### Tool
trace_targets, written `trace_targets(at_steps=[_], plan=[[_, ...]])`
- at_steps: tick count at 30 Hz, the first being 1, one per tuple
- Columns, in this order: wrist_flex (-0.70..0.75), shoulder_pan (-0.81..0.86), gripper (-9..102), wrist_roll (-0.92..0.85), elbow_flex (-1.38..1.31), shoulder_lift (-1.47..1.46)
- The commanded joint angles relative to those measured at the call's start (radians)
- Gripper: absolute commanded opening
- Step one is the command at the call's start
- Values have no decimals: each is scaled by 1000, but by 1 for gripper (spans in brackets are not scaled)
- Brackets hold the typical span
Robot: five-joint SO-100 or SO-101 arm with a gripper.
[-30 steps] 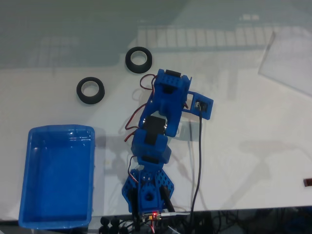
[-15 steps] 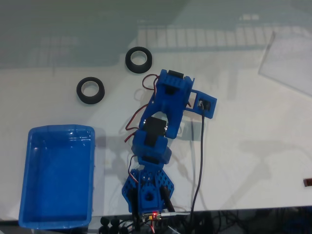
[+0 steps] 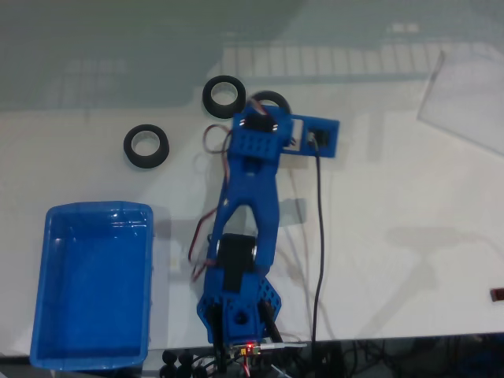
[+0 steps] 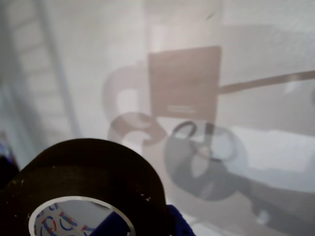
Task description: Grasp all tape and put them in the bin.
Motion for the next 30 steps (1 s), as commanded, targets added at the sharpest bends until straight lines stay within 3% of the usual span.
trace_targets(at_steps=[1, 14, 22, 30], plan=[[14, -106, 0, -43, -2, 140], [143, -764, 0, -186, 83, 439], [210, -1206, 0, -167, 144, 479], [215, -1410, 0, -129, 150, 491]])
